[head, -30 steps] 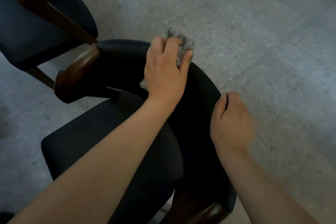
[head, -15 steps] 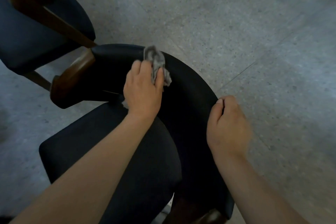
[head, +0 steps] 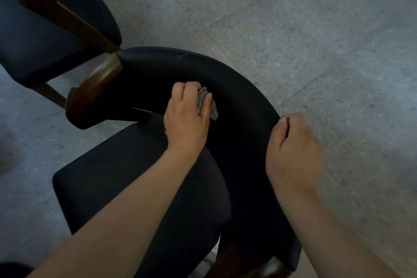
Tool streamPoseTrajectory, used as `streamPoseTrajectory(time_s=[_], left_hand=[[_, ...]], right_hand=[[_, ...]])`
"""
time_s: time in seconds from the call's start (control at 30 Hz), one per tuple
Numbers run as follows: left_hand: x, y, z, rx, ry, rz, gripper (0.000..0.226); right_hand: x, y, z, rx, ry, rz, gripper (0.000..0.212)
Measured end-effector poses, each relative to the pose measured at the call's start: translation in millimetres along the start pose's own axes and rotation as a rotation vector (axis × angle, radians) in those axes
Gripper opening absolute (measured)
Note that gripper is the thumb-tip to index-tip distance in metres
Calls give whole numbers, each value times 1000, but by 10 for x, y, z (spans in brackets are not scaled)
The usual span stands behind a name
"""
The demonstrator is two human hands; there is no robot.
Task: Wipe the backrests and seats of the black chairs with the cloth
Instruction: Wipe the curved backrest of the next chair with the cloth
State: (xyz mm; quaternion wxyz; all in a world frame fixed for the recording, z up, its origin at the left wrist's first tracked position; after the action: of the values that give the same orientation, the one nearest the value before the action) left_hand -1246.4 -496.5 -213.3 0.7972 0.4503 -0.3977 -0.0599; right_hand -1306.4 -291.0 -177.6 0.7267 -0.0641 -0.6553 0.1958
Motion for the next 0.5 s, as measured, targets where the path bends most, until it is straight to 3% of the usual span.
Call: streamPoseTrajectory(time_s=[0.3, 0.5], left_hand=[[-350, -623, -450, 176, 2, -113, 29], [-423, -896, -631, 329, -159, -101, 13]], right_hand=[[-8, 30, 4, 19, 21, -25, 28], [21, 11, 6, 13, 24, -44, 24]])
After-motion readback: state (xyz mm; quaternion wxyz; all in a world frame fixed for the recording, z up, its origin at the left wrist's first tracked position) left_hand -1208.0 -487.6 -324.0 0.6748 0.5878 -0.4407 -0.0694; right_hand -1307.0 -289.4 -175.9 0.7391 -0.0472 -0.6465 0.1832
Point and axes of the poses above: each hand's wrist, its own z-axis towards the middle knuckle, its own x-axis out of the back of the hand, y = z × x, the point moved 7 cm from there along z, towards the middle knuckle, and after that the axes turned 10 degrees about -z, right-handed, at the moved point
